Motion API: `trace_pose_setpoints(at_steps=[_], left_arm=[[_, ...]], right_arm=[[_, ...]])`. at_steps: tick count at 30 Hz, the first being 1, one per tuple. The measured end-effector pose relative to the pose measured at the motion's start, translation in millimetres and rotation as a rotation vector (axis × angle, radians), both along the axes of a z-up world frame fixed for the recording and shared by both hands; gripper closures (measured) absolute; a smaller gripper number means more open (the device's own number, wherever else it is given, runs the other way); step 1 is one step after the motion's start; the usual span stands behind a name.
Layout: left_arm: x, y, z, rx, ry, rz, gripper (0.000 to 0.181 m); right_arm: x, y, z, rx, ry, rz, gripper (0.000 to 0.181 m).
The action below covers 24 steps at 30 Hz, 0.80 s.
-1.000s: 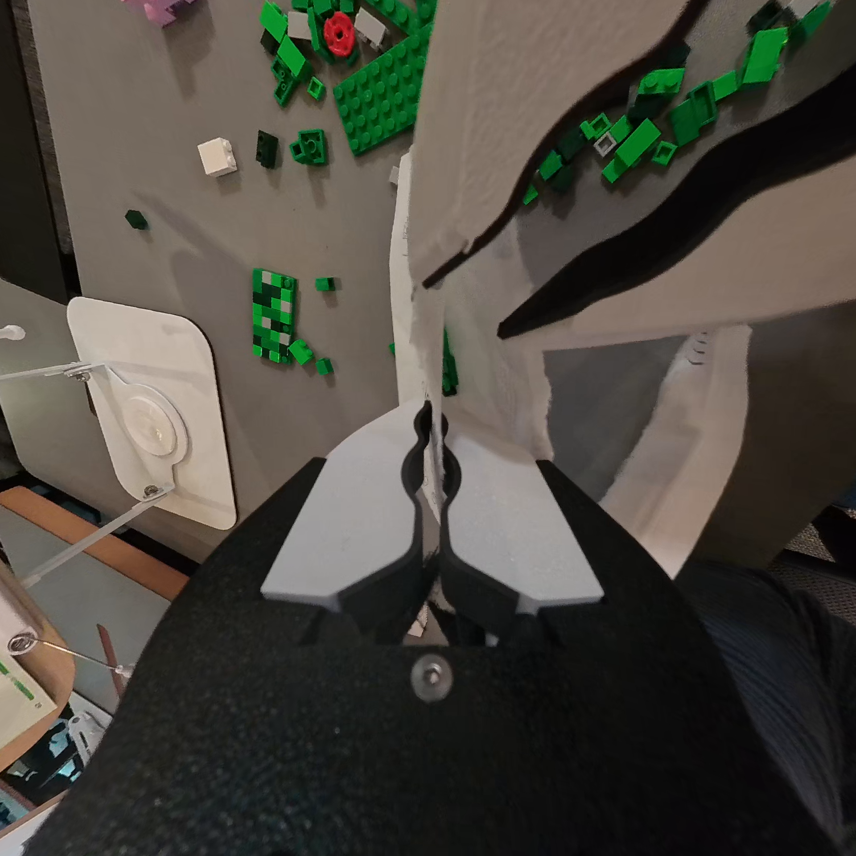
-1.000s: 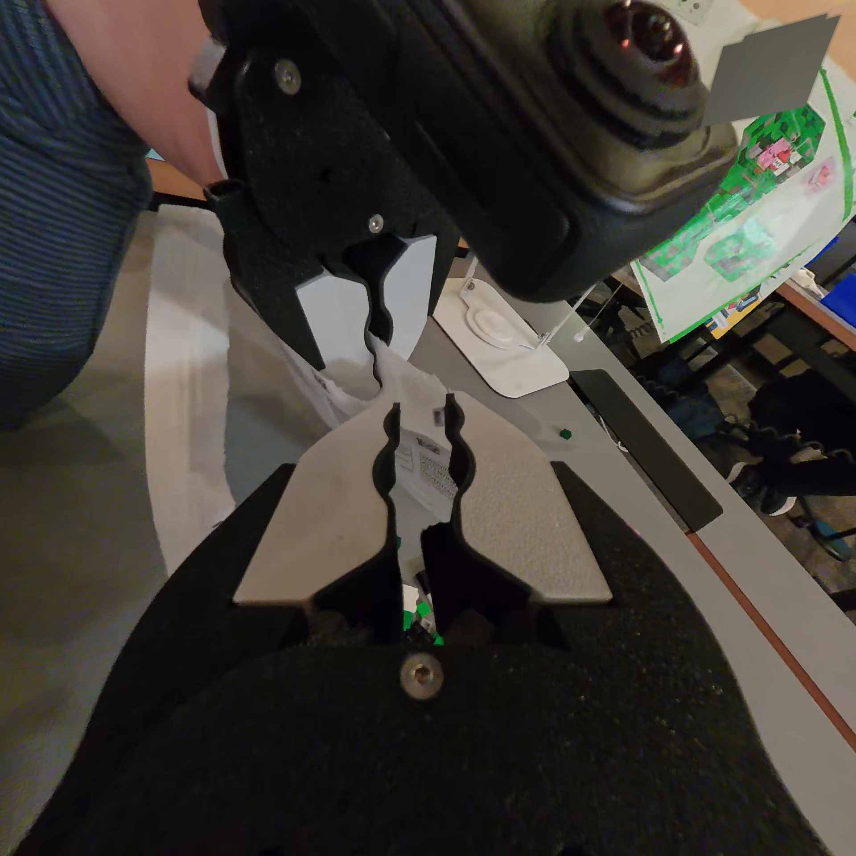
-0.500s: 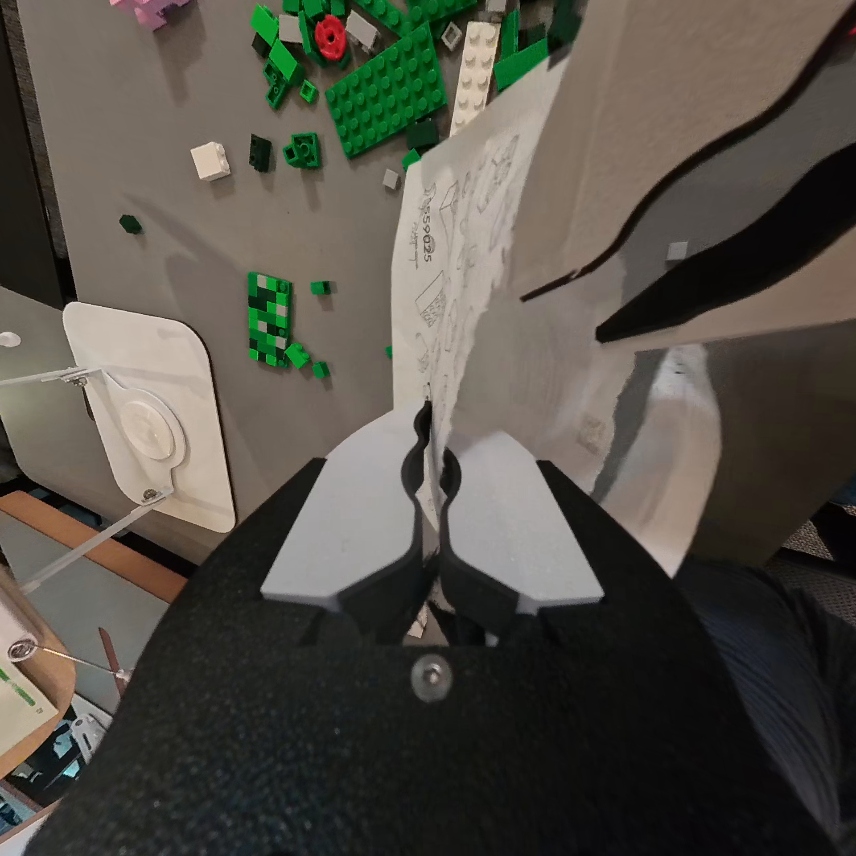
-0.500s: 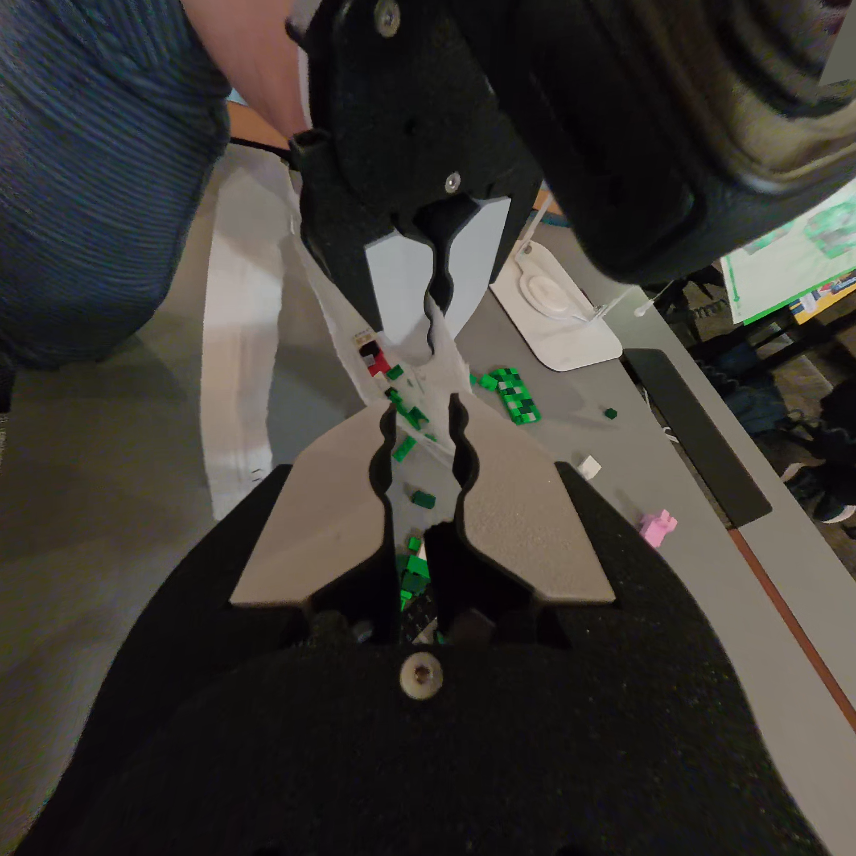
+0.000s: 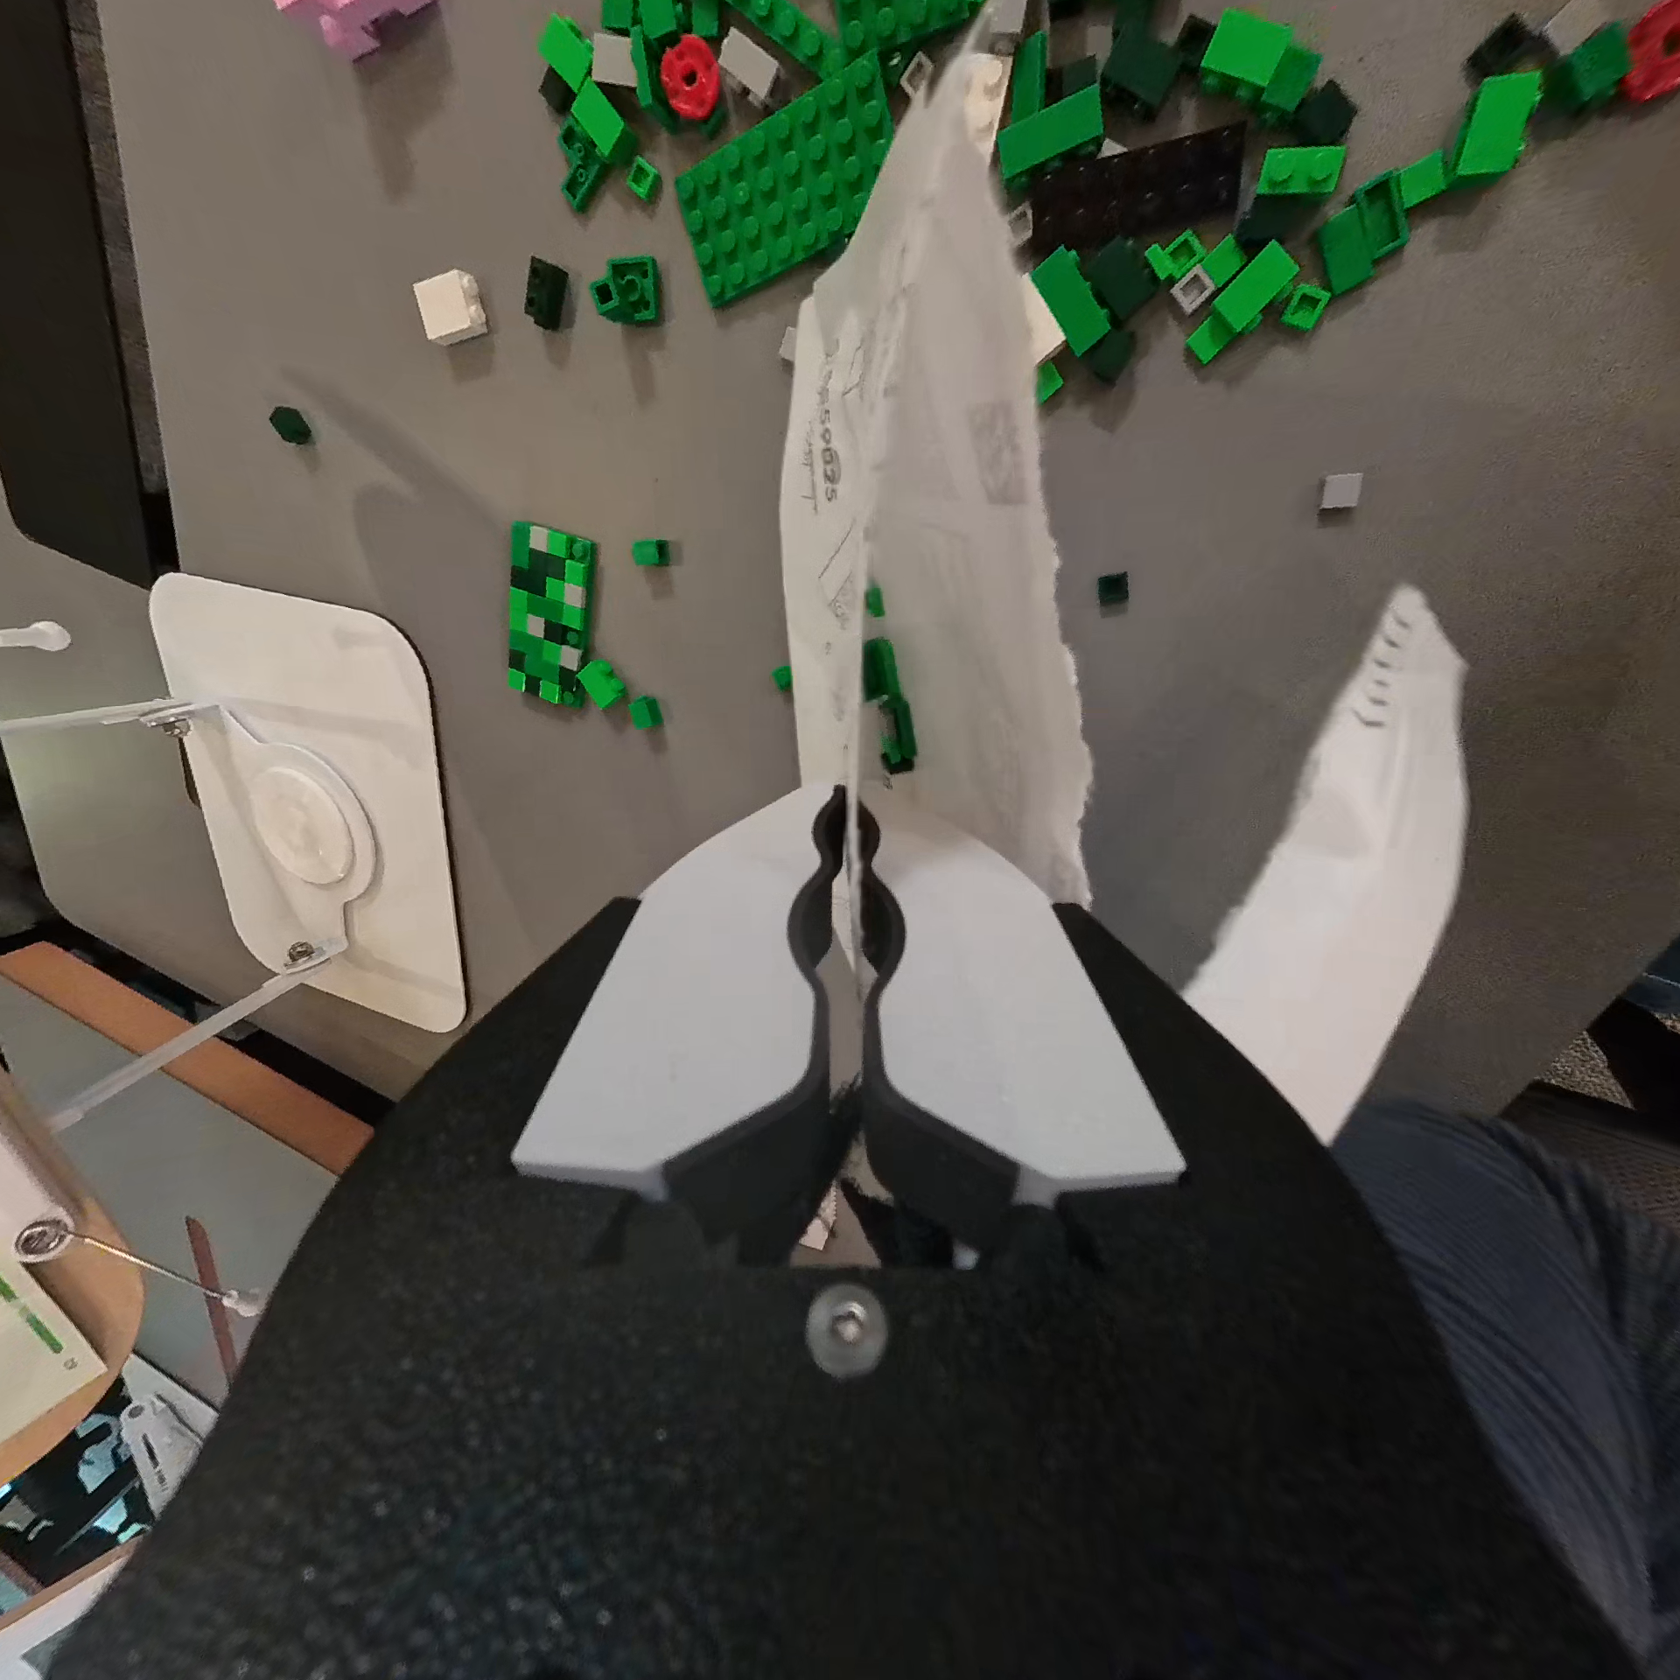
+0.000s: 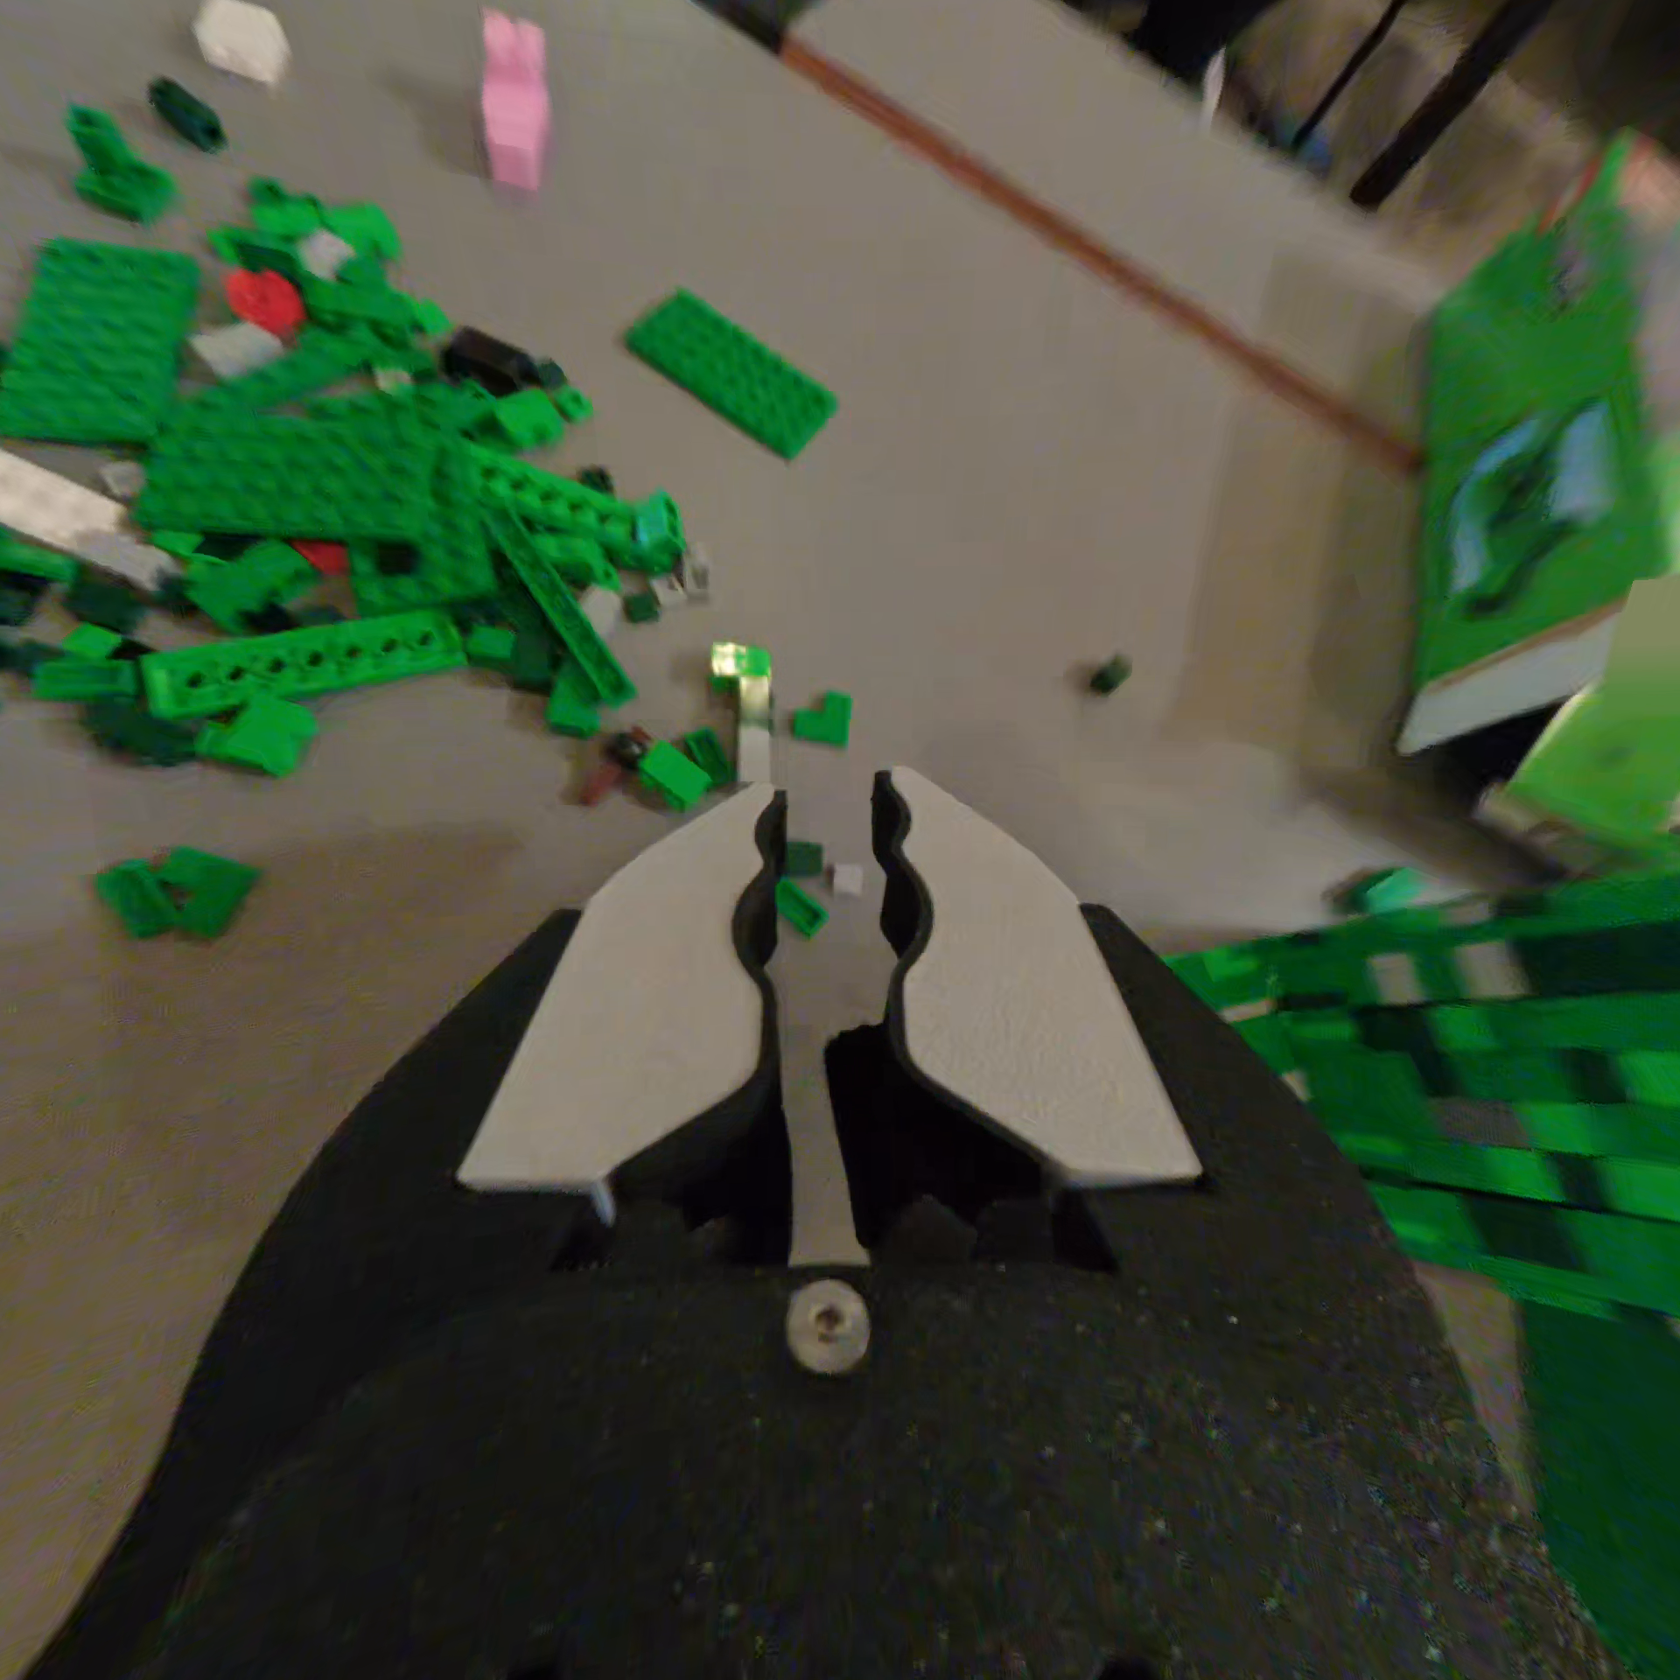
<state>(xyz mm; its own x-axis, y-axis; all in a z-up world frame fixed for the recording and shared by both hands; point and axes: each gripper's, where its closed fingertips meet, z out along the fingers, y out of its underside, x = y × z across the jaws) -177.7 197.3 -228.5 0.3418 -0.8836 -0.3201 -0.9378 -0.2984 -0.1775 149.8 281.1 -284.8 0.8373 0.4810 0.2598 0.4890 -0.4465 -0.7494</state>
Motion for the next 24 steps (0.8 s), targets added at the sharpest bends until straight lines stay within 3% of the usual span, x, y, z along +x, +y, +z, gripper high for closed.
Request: trace_pose_setpoints(at_steps=[3,7,9,17,20,24], left_arm=[[2,-1,0,0.003,0.001,-0.011,0.181],[3,-1,0,0.001,-0.001,-0.017,0.181],[2,-1,0,0.001,-0.001,-0.013,0.181],[1,-2,2,0.005,-0.012,-0.016,0.181],[2,-2,2,0.005,-0.011,-0.021,0.181],[4,-3,2,0.008,-0.009,-0.028,0.181]], right_arm=[[20,7,-24,-0.069,0.081,-0.071,0.162],[20,6,-44,-0.159,0.126,-0.077,0.163],[25,6,-48,-0.172,0.103,-0.095,0.163],[16,6,-51,-0.248,0.294,-0.055,0.169],[12,4,-47,-0.242,0.295,-0.023,0.173],[-18,-3,0,-0.001,0.215,0.147,0.173]])
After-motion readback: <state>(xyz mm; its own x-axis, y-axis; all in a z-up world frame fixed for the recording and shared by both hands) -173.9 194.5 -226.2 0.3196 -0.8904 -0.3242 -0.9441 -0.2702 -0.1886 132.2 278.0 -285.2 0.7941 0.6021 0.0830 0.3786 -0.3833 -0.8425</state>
